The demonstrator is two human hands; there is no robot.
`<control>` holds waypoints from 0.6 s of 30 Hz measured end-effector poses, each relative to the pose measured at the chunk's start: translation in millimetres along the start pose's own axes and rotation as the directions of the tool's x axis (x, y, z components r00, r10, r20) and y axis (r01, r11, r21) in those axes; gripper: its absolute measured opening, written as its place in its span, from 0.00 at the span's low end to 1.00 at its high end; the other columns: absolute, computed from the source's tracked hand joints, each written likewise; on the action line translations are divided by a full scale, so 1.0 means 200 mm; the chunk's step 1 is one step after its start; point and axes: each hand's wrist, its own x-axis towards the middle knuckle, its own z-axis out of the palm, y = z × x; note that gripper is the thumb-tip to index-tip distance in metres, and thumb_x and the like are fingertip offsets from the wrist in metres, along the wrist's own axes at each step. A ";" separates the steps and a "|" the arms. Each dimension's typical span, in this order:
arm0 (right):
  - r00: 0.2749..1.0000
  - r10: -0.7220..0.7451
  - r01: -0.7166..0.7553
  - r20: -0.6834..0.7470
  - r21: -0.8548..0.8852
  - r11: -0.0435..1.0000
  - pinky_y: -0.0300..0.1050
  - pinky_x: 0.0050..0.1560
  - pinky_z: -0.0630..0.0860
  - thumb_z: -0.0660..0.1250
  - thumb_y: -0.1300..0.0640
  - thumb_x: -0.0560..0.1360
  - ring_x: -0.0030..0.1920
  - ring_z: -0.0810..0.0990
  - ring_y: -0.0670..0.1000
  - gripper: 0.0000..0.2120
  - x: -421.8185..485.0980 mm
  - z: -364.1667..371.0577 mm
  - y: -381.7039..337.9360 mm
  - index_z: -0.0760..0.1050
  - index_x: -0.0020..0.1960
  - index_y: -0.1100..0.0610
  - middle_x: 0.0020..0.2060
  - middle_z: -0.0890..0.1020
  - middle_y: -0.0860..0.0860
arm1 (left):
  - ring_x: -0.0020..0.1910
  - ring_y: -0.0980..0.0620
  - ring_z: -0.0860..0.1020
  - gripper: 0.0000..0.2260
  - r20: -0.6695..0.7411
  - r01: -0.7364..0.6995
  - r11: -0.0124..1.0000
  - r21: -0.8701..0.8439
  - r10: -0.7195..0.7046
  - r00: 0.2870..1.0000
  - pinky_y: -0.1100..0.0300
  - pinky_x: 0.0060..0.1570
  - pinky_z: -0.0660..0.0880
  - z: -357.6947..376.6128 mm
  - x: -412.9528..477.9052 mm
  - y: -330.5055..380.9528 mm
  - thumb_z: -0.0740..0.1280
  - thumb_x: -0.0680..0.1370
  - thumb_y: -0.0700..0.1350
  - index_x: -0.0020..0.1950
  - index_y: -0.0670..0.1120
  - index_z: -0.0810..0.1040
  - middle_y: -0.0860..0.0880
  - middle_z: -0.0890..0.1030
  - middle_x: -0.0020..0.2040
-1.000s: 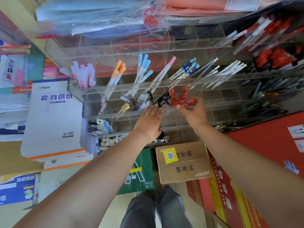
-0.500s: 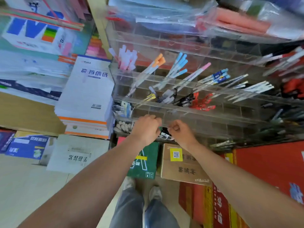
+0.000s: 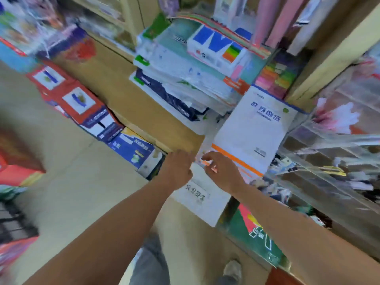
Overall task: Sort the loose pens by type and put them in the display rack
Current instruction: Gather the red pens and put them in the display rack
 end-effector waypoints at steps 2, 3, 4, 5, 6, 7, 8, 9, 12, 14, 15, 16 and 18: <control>0.999 0.006 -0.003 0.041 -0.073 0.997 0.45 0.51 0.71 0.62 0.57 0.77 0.57 0.76 0.56 0.16 0.21 0.17 -0.16 0.73 0.64 0.57 0.57 0.77 0.53 | 0.64 0.45 0.69 0.17 0.003 0.031 1.000 -0.001 -0.031 1.000 0.53 0.61 0.66 -0.01 -0.03 -0.31 0.62 0.78 0.46 0.67 0.48 0.69 0.46 0.73 0.63; 0.997 0.016 -0.009 0.069 -0.106 0.994 0.48 0.56 0.71 0.62 0.58 0.78 0.60 0.75 0.57 0.18 0.32 0.27 -0.24 0.71 0.67 0.57 0.61 0.74 0.54 | 0.65 0.45 0.69 0.18 0.015 0.049 0.999 0.006 -0.049 0.999 0.53 0.62 0.65 -0.02 -0.04 -0.46 0.62 0.78 0.46 0.68 0.48 0.69 0.46 0.73 0.64; 0.994 0.044 -0.031 0.096 -0.130 0.991 0.51 0.59 0.71 0.62 0.59 0.78 0.62 0.73 0.58 0.19 0.42 0.35 -0.31 0.70 0.68 0.56 0.64 0.72 0.55 | 0.65 0.45 0.68 0.18 0.028 0.070 0.997 0.009 -0.070 0.997 0.53 0.63 0.64 -0.02 -0.06 -0.62 0.62 0.78 0.47 0.68 0.48 0.69 0.46 0.72 0.65; 0.990 0.080 -0.064 0.115 -0.140 0.988 0.52 0.61 0.71 0.62 0.59 0.78 0.63 0.72 0.58 0.19 0.52 0.44 -0.38 0.69 0.69 0.56 0.66 0.70 0.55 | 0.66 0.45 0.68 0.18 0.044 0.092 0.996 0.007 -0.093 0.995 0.53 0.64 0.64 -0.01 -0.07 -0.77 0.62 0.78 0.47 0.69 0.48 0.69 0.47 0.71 0.65; 0.984 0.119 -0.100 0.131 -0.148 0.984 0.52 0.61 0.72 0.62 0.58 0.78 0.63 0.72 0.57 0.20 0.61 0.52 -0.46 0.68 0.69 0.55 0.66 0.69 0.55 | 0.66 0.45 0.68 0.18 0.060 0.111 0.994 0.005 -0.111 0.992 0.53 0.65 0.64 0.00 -0.08 -0.92 0.62 0.78 0.47 0.69 0.48 0.69 0.47 0.71 0.66; 0.979 0.142 -0.117 0.149 -0.162 0.980 0.52 0.61 0.72 0.62 0.57 0.78 0.63 0.72 0.56 0.20 0.70 0.59 -0.53 0.67 0.69 0.54 0.66 0.69 0.54 | 0.67 0.45 0.68 0.18 0.070 0.127 0.992 0.004 -0.127 0.989 0.52 0.65 0.65 0.01 -0.09 -1.07 0.62 0.78 0.47 0.69 0.48 0.69 0.47 0.71 0.66; 0.973 0.151 -0.118 0.177 -0.181 0.976 0.51 0.60 0.72 0.62 0.57 0.78 0.63 0.72 0.56 0.20 0.78 0.66 -0.59 0.66 0.69 0.54 0.65 0.70 0.54 | 0.67 0.46 0.67 0.19 0.078 0.147 0.989 0.002 -0.147 0.986 0.52 0.66 0.64 0.02 -0.09 -1.21 0.61 0.78 0.47 0.69 0.49 0.68 0.47 0.71 0.67; 0.969 0.148 -0.109 0.199 -0.196 0.975 0.48 0.60 0.71 0.62 0.57 0.78 0.63 0.71 0.56 0.20 0.86 0.72 -0.66 0.65 0.70 0.54 0.65 0.70 0.54 | 0.67 0.46 0.67 0.19 0.086 0.170 0.985 -0.001 -0.170 0.982 0.52 0.67 0.63 0.02 -0.09 -1.34 0.61 0.78 0.47 0.70 0.49 0.68 0.47 0.71 0.67; 0.964 0.130 -0.083 0.232 -0.205 0.975 0.46 0.59 0.68 0.62 0.58 0.78 0.63 0.72 0.56 0.20 1.12 0.88 -0.82 0.66 0.69 0.55 0.64 0.71 0.54 | 0.71 0.46 0.63 0.23 0.103 0.241 0.970 -0.013 -0.239 0.966 0.53 0.70 0.59 0.02 -0.05 -1.69 0.61 0.79 0.49 0.73 0.49 0.63 0.47 0.68 0.71; 0.962 0.125 -0.077 0.242 -0.200 0.977 0.47 0.58 0.70 0.62 0.58 0.78 0.62 0.73 0.57 0.20 1.31 0.96 -0.91 0.67 0.69 0.55 0.65 0.71 0.54 | 0.73 0.46 0.61 0.24 0.114 0.268 0.963 -0.015 -0.265 0.958 0.53 0.71 0.57 0.01 -0.01 -1.90 0.61 0.79 0.49 0.75 0.48 0.61 0.47 0.65 0.73; 0.960 0.127 -0.076 0.249 -0.206 0.976 0.47 0.58 0.71 0.62 0.58 0.78 0.62 0.73 0.57 0.21 1.40 1.00 -0.96 0.66 0.70 0.55 0.66 0.70 0.54 | 0.73 0.46 0.60 0.24 0.114 0.279 0.960 -0.020 -0.275 0.955 0.53 0.71 0.57 0.01 0.02 -2.00 0.61 0.79 0.49 0.74 0.47 0.61 0.47 0.65 0.73; 0.957 0.131 -0.075 0.260 -0.215 0.974 0.47 0.58 0.71 0.62 0.58 0.78 0.62 0.73 0.56 0.21 1.50 1.03 -1.00 0.65 0.71 0.55 0.67 0.69 0.53 | 0.73 0.46 0.60 0.24 0.109 0.288 0.957 -0.030 -0.283 0.953 0.54 0.71 0.56 0.00 0.06 -2.09 0.61 0.79 0.48 0.74 0.47 0.62 0.47 0.65 0.72; 0.952 0.126 -0.057 0.280 -0.241 0.969 0.46 0.59 0.69 0.61 0.57 0.78 0.63 0.72 0.56 0.22 1.72 1.11 -1.07 0.64 0.71 0.54 0.68 0.68 0.53 | 0.72 0.46 0.61 0.22 0.096 0.303 0.952 -0.049 -0.298 0.950 0.54 0.70 0.57 -0.01 0.15 -2.29 0.61 0.79 0.48 0.72 0.47 0.64 0.47 0.67 0.70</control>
